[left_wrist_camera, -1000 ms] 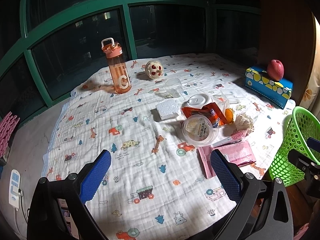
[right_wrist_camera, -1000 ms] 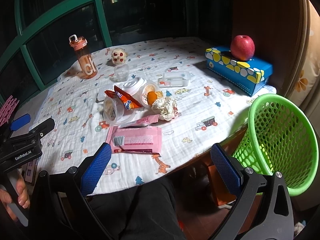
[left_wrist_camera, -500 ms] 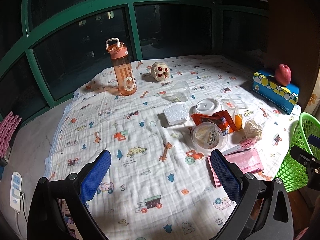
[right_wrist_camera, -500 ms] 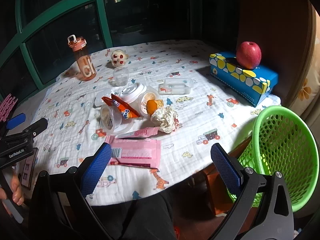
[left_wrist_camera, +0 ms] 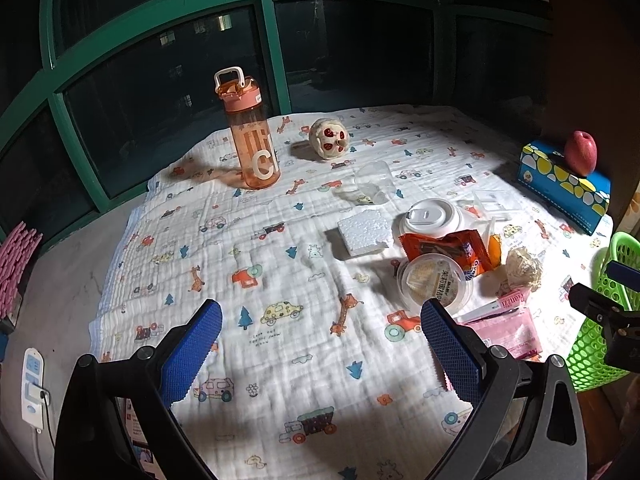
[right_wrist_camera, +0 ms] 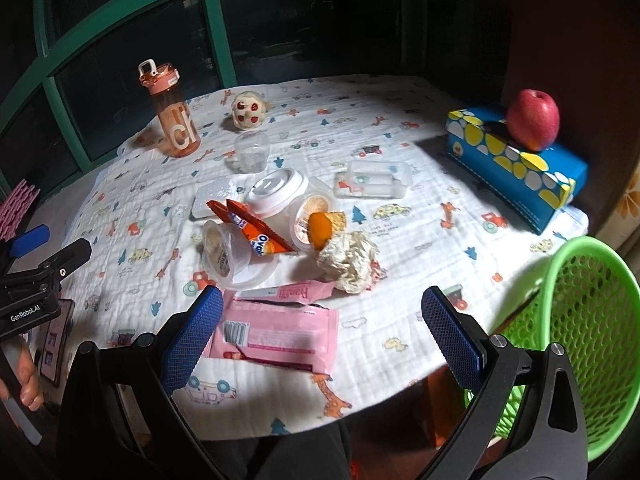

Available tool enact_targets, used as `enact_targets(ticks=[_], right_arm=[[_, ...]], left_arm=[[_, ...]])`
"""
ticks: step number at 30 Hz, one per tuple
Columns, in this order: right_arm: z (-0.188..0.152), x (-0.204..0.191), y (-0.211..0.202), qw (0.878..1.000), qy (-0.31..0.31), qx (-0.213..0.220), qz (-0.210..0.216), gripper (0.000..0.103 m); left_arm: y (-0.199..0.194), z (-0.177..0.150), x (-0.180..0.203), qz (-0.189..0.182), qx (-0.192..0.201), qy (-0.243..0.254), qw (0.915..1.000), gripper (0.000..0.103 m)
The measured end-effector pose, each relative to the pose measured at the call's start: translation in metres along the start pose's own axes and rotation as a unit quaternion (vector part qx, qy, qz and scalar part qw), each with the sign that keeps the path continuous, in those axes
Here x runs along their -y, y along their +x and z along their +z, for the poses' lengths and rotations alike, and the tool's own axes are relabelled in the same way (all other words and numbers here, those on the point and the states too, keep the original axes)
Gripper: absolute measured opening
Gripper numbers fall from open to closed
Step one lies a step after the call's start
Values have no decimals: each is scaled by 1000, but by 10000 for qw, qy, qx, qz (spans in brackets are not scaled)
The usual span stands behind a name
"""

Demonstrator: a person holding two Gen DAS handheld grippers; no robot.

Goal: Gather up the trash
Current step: 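Reach the right tool to the orange snack wrapper and close on it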

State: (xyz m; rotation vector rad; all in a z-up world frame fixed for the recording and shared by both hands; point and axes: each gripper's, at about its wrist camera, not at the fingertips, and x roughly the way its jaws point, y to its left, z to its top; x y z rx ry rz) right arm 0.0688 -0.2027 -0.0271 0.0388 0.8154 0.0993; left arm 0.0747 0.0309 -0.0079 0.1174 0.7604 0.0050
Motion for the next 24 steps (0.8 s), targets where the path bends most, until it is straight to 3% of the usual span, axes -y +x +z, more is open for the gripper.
enact_targets(ticks=[8,20,24], right_arm=[[14,-12,23,9995,-75,-106,283,90],[41,-36,74,9962,-193,-362,765,70],[47,-43,92,9953,-262,-470,804,59]], left_arm=[[12,4,-9,34,-98,-85,9999,96],[31,2,-14,-7,-285,-138,9995,96],[37,2,-14,-62,-323,-125,9994,96]])
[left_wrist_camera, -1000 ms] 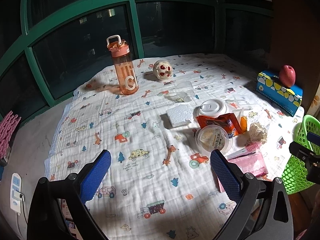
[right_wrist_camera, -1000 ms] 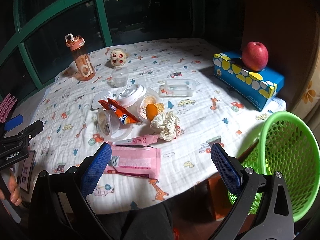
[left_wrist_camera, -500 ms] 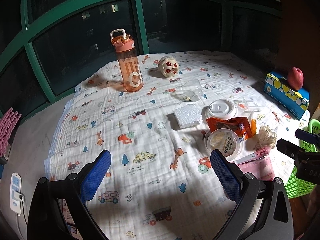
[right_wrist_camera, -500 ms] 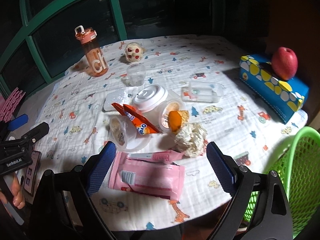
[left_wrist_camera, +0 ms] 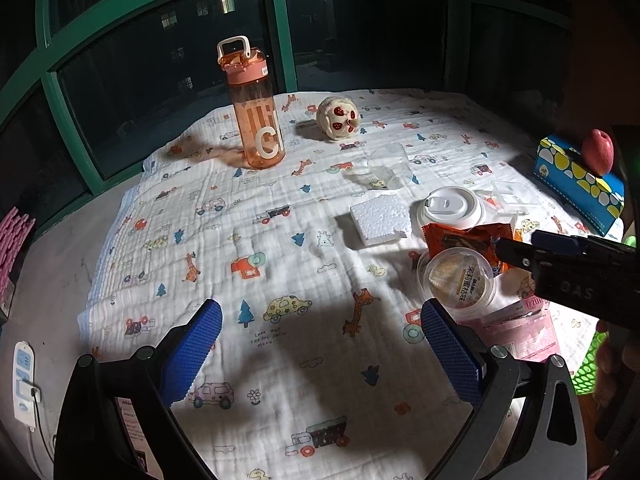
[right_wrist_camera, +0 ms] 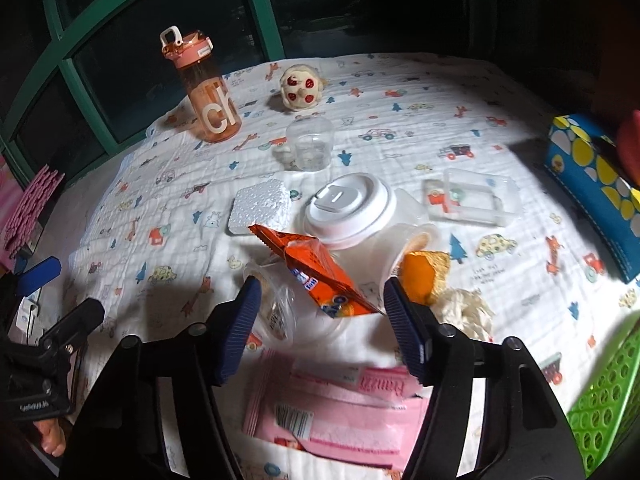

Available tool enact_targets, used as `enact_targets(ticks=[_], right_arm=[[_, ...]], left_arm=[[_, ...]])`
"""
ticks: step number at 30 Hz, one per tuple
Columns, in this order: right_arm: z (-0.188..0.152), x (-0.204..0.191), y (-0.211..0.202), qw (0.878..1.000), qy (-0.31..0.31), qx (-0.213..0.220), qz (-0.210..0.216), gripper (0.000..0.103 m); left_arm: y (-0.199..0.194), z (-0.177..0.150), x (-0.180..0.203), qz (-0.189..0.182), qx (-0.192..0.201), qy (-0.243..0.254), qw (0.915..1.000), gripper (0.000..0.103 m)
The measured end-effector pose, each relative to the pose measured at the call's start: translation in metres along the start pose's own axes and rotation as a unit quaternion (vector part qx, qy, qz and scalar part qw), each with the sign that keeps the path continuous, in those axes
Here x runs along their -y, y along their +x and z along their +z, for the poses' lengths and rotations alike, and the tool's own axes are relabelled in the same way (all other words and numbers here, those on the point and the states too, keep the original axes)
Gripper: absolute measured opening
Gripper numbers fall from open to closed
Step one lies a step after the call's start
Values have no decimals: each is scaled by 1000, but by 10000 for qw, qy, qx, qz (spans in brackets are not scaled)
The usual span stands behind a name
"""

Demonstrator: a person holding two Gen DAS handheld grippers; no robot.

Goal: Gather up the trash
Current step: 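Reach the right tool to the orange snack wrapper and close on it, then grasp the clear plastic lid with the left tool while the right tool drops the wrapper into the green basket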

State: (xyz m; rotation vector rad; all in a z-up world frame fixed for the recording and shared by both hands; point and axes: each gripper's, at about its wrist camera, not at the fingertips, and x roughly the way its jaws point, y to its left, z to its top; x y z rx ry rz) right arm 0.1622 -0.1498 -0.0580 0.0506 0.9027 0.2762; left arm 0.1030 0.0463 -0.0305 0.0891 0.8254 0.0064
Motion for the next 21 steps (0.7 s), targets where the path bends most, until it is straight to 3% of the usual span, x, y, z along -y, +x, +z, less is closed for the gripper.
enact_targets(ticks=[9,21], right_arm=[[5,7,23,9998,58,-200,27,33],[6,23,-20,9993,236,267,85,29]], left_arm=[[15,1,15,-347,-45,204,9992,96],[49,5,60,-1447,-226,615,9873,96]])
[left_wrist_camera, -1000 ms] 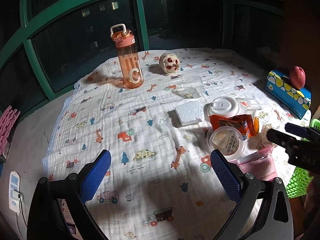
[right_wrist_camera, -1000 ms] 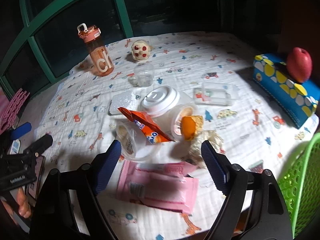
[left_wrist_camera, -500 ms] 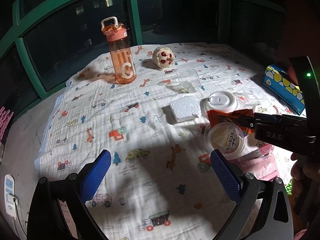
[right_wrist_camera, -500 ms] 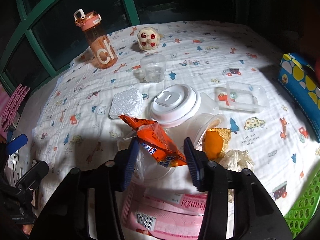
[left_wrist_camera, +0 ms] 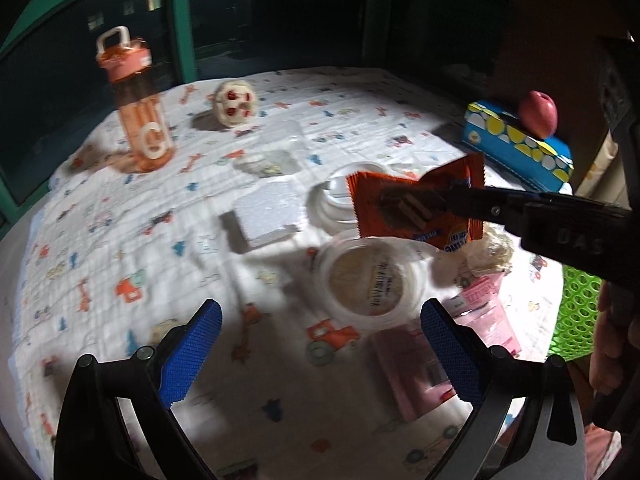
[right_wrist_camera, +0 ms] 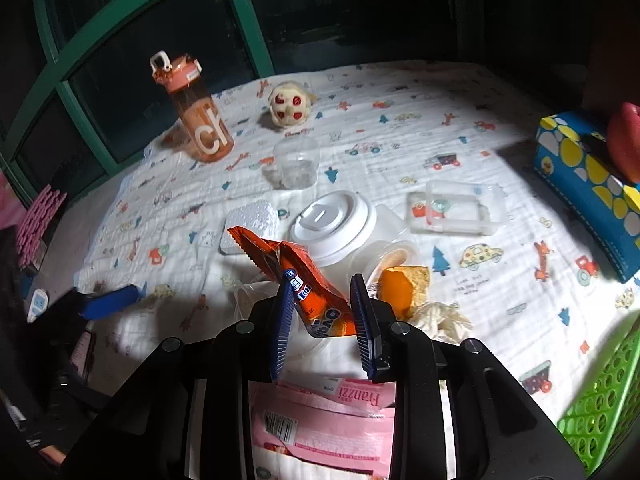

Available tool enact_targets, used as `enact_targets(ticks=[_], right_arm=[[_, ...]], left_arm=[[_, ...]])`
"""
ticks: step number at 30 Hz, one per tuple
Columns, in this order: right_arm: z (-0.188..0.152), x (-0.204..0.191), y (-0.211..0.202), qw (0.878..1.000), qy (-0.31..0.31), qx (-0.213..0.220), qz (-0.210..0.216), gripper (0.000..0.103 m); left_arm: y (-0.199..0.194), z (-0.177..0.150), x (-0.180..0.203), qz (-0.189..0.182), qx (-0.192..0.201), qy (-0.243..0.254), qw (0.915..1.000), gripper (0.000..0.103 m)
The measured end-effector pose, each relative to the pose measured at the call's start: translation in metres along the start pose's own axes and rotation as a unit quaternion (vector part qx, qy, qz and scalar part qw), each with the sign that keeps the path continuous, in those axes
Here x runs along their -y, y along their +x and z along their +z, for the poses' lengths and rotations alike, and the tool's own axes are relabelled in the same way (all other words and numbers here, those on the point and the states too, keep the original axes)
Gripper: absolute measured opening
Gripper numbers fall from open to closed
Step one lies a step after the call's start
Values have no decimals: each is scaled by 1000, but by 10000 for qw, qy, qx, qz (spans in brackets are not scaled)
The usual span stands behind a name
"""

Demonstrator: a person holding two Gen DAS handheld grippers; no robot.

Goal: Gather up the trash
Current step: 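Grasp the clear plastic lid with the left tool while the right tool drops the wrapper into the green basket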

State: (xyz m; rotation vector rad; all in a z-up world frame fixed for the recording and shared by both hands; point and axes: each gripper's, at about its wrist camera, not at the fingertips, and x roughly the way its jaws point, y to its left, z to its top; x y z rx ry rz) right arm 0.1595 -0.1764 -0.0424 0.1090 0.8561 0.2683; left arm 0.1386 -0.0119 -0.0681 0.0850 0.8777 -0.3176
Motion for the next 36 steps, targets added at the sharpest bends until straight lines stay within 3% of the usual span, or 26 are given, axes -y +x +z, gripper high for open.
enact_targets(ticks=[12,17,20,25,36], right_arm=[[-8,30,-56,9984,362,405,-127,28],[-19,45,-75,9971,517,496,-262,28],[-25,53,-83,9961,600,538,-359,28],[-35,66,-99,9941,725,620,-519,28],[-67,113,-151,9818,1204,883,-1171,28]], left_arm=[[55,15,12,-566,-311,56,9979,95],[58,16,11,-735,-305,62,9968,73],[53,16,11,-781,-211,101,9967,65],[40,15,14,-743,-54,182,9971,63],[-14,34,57,-1200,442,520,9904,60]])
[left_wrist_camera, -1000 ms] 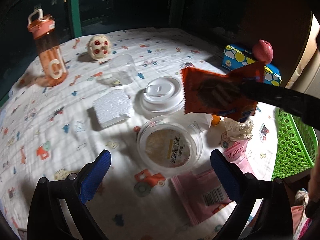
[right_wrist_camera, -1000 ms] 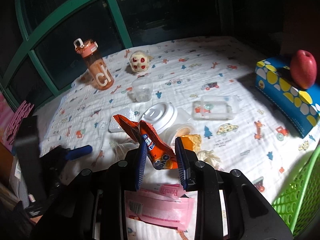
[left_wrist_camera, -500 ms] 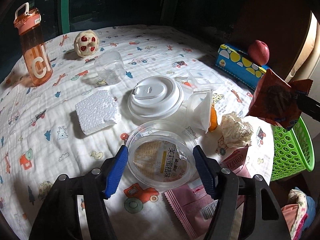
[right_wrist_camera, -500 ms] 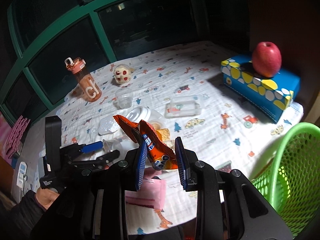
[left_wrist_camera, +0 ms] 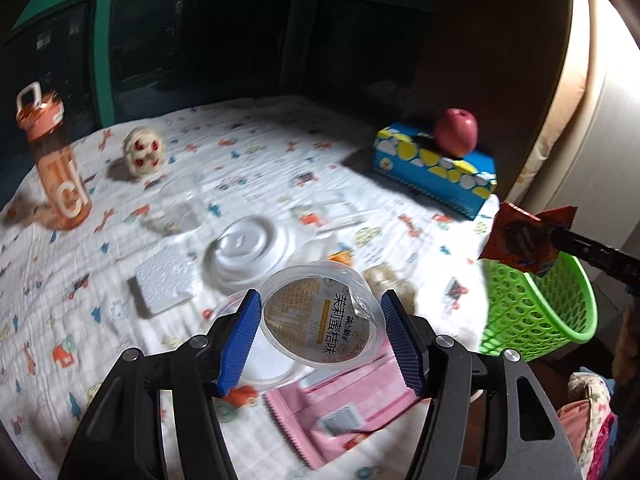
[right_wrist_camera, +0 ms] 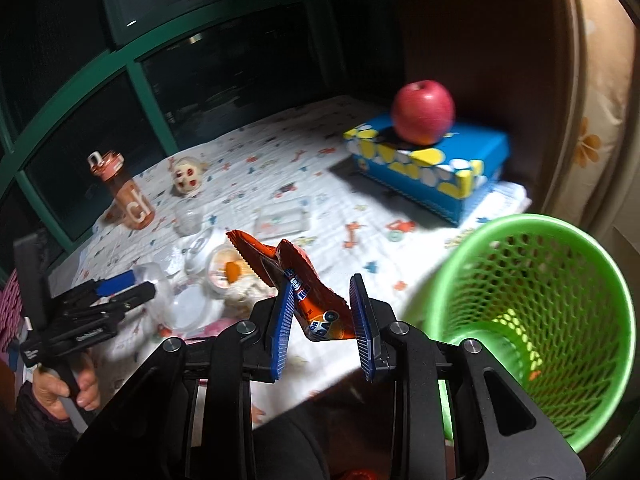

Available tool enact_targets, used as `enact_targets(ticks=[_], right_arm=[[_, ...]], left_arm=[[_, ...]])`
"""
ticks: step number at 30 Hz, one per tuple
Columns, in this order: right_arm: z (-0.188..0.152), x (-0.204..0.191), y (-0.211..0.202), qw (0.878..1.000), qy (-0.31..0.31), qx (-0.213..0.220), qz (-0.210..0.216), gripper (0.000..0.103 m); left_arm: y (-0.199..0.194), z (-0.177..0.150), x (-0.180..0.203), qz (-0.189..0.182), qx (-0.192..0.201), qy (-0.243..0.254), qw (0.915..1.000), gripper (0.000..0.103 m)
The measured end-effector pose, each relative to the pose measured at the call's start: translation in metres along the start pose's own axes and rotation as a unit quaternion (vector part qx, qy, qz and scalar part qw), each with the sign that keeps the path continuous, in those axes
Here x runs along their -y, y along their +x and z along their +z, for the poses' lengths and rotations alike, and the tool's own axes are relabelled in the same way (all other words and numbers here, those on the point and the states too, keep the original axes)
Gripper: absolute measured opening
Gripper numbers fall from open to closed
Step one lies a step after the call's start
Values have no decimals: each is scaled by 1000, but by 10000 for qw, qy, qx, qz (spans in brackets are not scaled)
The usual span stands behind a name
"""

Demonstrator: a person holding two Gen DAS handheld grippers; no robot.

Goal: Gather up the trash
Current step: 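Grasp the clear plastic lid with the left tool while the right tool drops the wrapper into the green basket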

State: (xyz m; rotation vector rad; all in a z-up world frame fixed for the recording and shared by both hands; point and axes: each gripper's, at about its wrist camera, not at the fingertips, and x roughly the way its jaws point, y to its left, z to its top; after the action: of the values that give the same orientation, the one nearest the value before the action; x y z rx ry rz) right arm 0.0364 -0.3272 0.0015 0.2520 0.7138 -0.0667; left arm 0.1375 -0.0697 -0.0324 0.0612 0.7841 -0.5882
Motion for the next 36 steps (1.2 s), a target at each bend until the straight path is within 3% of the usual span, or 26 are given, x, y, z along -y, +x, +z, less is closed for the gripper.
enact_targets(ticks=[9,23,27,36], right_arm=[[-13,63,-26,9967,396,77,-706,28],[-40,132,-47,9863,978,-54,-1327,31],[-47,147,-52,9839,1128,-75,-1384,40],[-60,167,-72,9799,1323,33,-1492,49]], left_arm=[[2,24,74,-601,81,503,9969,60],[25,51,177,-1337,-82,1141,9844,60],[37,53,204,-1506,-186,1307,9797,60],[66,46,258,-1738,-514,1644,9696,60]])
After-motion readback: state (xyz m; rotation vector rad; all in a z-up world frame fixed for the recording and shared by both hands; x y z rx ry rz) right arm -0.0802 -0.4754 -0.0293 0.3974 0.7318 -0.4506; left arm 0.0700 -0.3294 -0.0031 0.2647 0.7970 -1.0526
